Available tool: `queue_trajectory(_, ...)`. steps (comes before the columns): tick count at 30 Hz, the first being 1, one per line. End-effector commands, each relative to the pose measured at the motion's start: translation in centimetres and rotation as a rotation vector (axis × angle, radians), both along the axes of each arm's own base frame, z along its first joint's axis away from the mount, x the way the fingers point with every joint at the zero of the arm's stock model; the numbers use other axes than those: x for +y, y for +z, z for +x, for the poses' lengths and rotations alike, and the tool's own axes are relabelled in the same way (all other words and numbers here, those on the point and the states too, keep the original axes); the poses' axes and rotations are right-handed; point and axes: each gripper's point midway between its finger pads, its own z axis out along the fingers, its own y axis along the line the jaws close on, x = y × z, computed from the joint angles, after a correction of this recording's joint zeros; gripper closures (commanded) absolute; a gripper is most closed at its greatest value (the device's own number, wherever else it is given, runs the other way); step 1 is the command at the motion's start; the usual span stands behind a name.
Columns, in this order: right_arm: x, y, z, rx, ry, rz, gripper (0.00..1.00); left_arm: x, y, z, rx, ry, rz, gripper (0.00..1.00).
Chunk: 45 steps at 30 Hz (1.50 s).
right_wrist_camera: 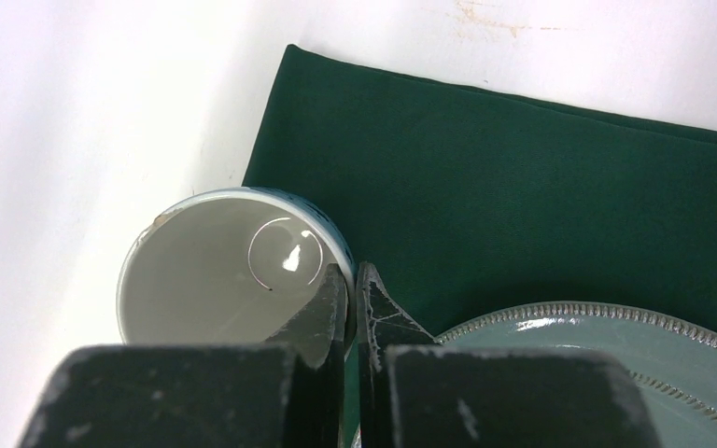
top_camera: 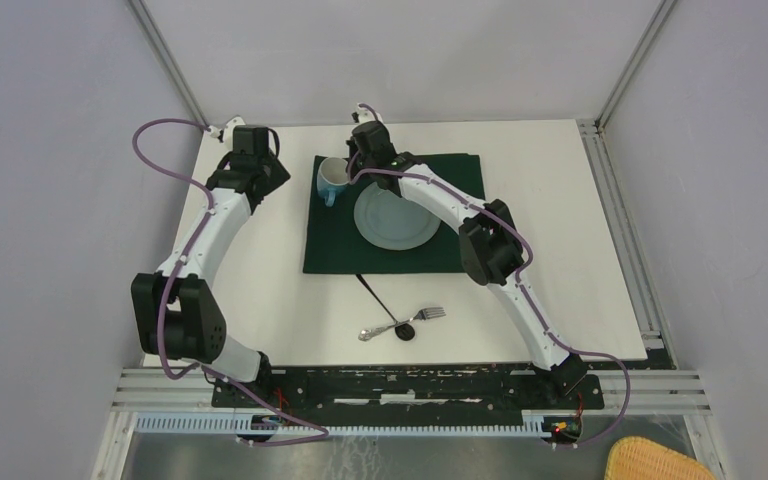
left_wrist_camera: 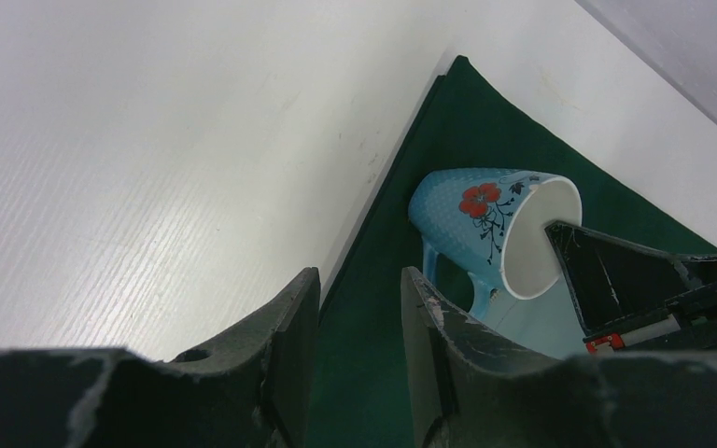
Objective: Set the dinner table for one person
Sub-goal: Pick up.
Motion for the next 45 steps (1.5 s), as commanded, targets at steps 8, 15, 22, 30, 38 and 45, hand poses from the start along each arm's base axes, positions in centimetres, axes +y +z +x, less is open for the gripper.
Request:
queue_trajectory(8,0.2,4.6,0.3,-0.050,-0.027,0.119,1.00,0.1,0.6,0.8,-0.038,-0.001,-0.007,0.55)
queue_trajectory(15,-0.8,7.2,0.8,-0.092,-0.059,0.143,1.00,0.0,0.6,0.9,-0.041,-0.005,-0.011,0.55)
queue_trajectory(22,-1.5,9.4,1.0,-0.134,-0.063,0.147,1.00,-0.1,0.3,1.0,-0.036,-0.011,-0.016,0.55)
queue_trajectory(30,-2.0,11.6,1.4,-0.169,-0.069,0.175,1.00,-0.2,0.5,1.0,-0.040,-0.014,-0.019,0.55)
queue_trajectory(38,-3.6,12.4,2.0,-0.184,-0.108,0.171,1.00,-0.2,0.4,0.9,-0.038,-0.014,-0.020,0.55)
queue_trajectory(45,-6.5,12.9,3.4,-0.193,-0.170,0.175,1.00,-0.3,0.3,0.9,-0.038,-0.018,-0.028,0.55)
